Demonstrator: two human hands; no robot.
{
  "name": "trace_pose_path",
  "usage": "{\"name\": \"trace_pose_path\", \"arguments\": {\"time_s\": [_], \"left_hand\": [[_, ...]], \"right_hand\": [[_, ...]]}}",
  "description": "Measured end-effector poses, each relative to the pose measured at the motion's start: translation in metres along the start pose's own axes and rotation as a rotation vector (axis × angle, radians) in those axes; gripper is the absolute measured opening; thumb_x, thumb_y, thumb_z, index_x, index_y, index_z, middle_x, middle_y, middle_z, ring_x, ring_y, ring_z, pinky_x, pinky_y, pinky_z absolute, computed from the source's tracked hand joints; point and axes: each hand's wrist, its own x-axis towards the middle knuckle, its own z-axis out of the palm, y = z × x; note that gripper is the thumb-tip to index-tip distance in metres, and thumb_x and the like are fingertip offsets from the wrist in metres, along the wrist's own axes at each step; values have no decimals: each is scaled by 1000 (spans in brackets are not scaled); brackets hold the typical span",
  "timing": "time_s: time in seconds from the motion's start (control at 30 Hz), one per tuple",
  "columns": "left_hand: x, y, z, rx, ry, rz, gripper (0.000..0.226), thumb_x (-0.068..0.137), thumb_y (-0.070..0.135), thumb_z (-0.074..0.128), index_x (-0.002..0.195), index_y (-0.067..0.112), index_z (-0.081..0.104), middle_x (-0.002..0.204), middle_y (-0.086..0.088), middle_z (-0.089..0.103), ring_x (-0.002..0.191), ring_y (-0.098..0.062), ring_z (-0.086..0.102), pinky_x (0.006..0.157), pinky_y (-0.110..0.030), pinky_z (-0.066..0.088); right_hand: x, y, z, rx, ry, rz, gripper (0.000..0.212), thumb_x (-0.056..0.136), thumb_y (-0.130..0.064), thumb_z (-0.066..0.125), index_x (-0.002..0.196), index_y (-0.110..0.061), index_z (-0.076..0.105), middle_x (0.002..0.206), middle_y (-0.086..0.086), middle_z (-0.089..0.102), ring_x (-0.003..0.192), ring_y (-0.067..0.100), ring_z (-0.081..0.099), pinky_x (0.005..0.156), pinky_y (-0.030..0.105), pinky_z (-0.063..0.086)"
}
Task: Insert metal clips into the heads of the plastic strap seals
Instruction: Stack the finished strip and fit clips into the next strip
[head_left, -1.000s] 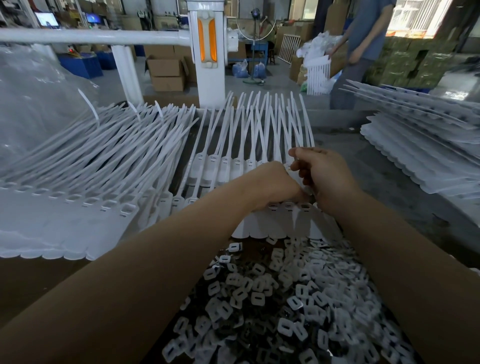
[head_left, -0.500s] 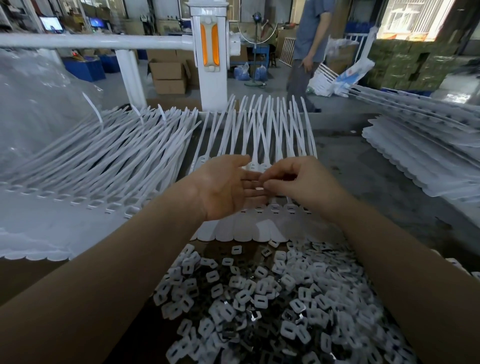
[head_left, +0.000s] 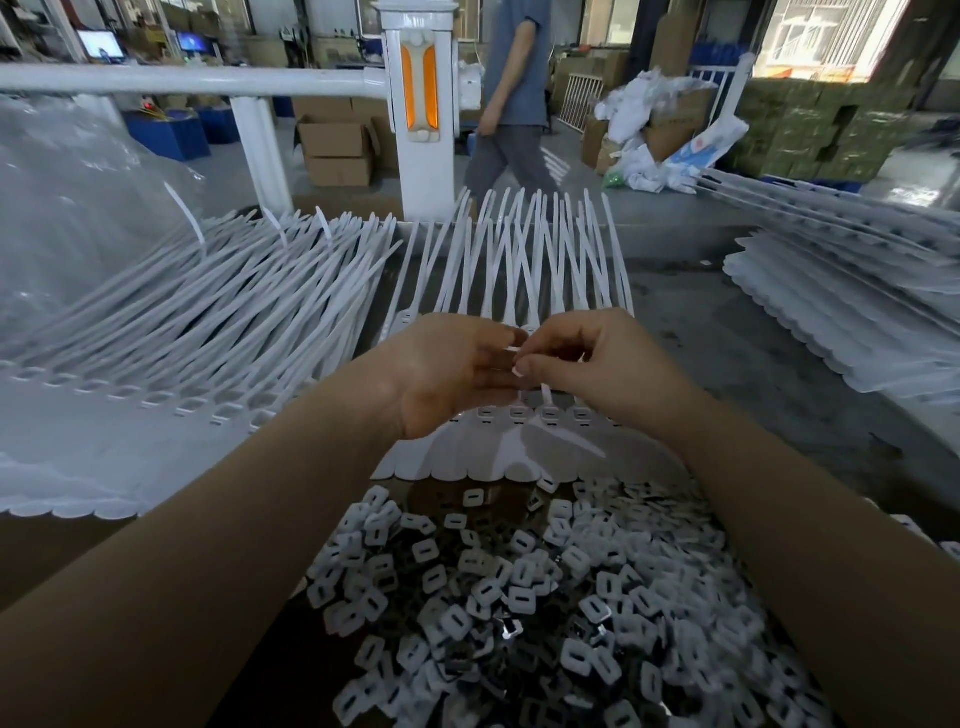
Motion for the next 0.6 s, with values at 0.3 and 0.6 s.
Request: {"name": "trace_pose_path", "arguments": {"time_s": [0.3, 0.6], "left_hand": [[-6, -6, -19, 1614, 510, -122, 78, 91, 64, 47, 145, 11, 29, 148, -23, 33, 136, -41, 34, 110, -56, 27], [-4, -9, -27, 1603, 494, -206, 66, 97, 51, 41, 147, 12, 23, 144, -27, 34, 126, -44, 44, 99, -51, 40]], "right_hand": [[2, 7, -2, 96, 108, 271, 6, 92, -24, 64, 88, -23, 68, 73, -9, 71, 85, 40, 66, 71, 49, 57], [3, 6, -1, 110, 144, 295, 7, 93, -22, 62, 88, -24, 67, 80, -6, 71, 75, 24, 65, 70, 42, 58]]}}
